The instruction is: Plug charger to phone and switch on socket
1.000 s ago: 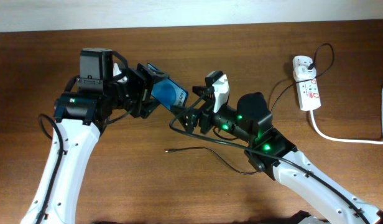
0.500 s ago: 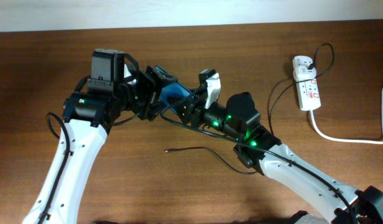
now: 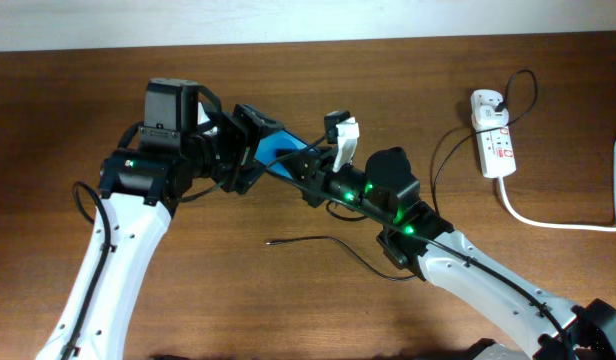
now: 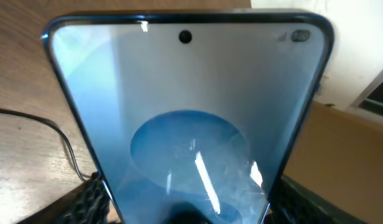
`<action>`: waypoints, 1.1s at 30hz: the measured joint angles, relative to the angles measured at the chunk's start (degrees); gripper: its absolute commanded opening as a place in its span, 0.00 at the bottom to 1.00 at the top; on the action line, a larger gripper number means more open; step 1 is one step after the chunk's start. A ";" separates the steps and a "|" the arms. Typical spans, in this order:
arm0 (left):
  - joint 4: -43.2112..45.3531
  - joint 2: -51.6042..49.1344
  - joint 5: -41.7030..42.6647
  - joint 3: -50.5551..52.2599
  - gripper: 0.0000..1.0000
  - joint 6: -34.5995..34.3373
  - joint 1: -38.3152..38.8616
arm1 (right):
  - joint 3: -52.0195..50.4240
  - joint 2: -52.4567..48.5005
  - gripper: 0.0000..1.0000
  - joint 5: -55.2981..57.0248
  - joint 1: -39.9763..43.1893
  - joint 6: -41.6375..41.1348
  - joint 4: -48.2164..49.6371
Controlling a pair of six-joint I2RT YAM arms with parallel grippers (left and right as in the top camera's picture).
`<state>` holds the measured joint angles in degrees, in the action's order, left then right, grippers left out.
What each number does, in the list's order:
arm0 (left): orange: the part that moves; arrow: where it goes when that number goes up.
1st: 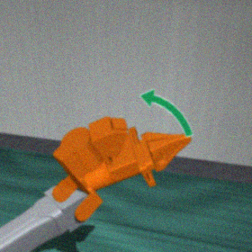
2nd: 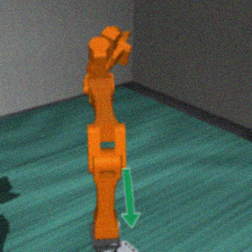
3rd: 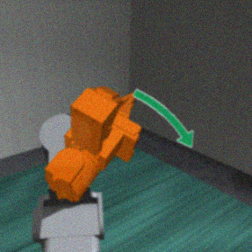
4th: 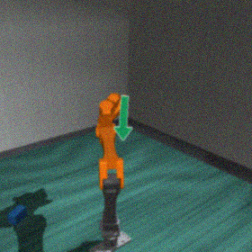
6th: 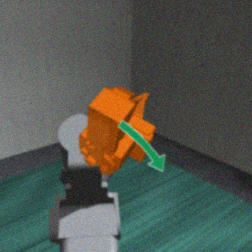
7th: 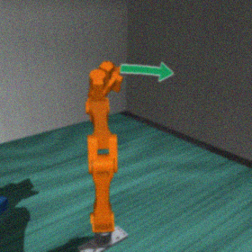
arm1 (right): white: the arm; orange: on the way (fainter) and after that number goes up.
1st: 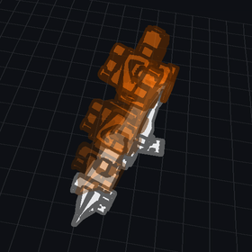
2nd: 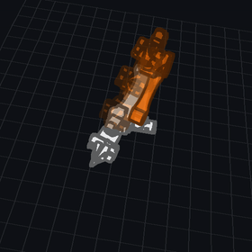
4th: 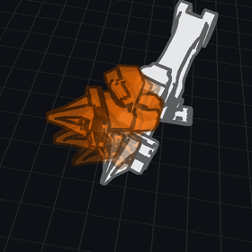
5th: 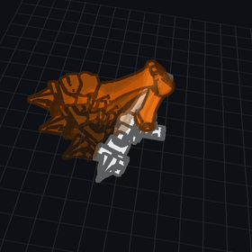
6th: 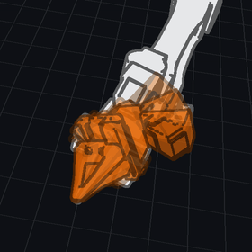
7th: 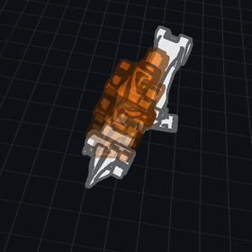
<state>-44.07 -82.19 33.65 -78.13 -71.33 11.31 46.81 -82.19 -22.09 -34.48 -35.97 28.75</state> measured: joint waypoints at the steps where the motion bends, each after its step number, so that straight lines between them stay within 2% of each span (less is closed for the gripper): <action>1: 0.11 0.02 0.02 -0.09 0.99 0.26 0.00 | -0.02 0.31 0.07 -0.87 -0.13 -0.92 0.00; 6: 2.54 0.02 0.00 -0.11 0.99 1.57 0.00 | 0.00 2.47 0.04 -1.11 -0.13 -5.60 0.04; 11: 11.78 1.07 -0.09 0.09 0.99 11.89 0.63 | 1.25 4.39 0.04 6.16 -0.09 -14.16 -2.99; 15: 5.42 10.14 -7.02 0.17 0.99 28.15 0.61 | 1.03 4.72 0.04 7.98 0.72 -24.17 -10.99; 17: 1.31 16.33 -11.50 -0.44 0.99 33.94 0.52 | -0.13 3.69 0.04 8.09 1.18 -30.97 -15.91; 19: -3.28 21.22 -16.55 -0.52 0.99 37.31 0.52 | -0.31 3.61 0.04 6.78 1.29 -36.15 -16.22; 23: -10.10 28.46 -25.16 -0.61 0.99 39.71 0.52 | -0.31 3.61 0.04 3.45 1.29 -44.26 -17.25; 28: -16.61 33.51 -31.39 -0.68 0.99 40.35 0.52 | -0.31 3.61 0.04 -0.24 1.33 -48.04 -17.25; 33: -14.75 34.10 -33.57 4.81 0.99 40.22 0.50 | -0.31 3.61 0.04 -3.19 1.53 -53.44 -17.33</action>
<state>-58.83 -48.10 0.08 -73.32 -31.11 11.81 46.50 -78.59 -25.28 -32.95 -89.41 11.42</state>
